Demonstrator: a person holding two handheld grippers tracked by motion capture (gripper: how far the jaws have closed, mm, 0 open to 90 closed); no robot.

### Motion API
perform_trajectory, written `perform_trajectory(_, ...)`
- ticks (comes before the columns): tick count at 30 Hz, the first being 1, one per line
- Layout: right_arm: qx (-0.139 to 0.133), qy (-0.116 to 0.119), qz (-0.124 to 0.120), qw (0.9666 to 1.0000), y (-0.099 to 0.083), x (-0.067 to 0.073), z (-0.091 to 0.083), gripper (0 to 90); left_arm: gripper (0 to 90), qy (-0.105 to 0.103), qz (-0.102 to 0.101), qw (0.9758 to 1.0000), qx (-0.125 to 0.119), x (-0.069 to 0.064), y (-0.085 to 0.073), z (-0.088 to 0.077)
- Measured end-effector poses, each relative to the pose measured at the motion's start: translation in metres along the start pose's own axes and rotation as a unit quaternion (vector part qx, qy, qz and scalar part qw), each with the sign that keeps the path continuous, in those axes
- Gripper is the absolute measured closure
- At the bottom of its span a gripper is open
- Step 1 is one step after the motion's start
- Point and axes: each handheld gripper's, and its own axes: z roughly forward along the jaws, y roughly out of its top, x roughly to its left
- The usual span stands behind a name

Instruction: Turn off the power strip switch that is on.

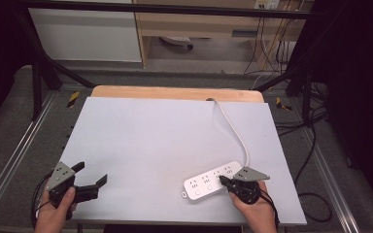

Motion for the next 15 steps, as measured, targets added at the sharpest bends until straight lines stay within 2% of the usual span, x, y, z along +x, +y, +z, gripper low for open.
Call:
perform_trajectory(9,-0.001,0.001,0.003,1.0000,-0.0002,-0.0004,0.0001,90.0,5.4,0.000,-0.002,1.0000,0.002,0.0000,-0.0002,0.0003)
perform_trajectory(15,-0.012,0.007,0.011,0.9998,0.0002,-0.0019,-0.0026,90.0,5.4,0.000,-0.007,1.0000,0.001,0.0010,-0.0006,0.0009)
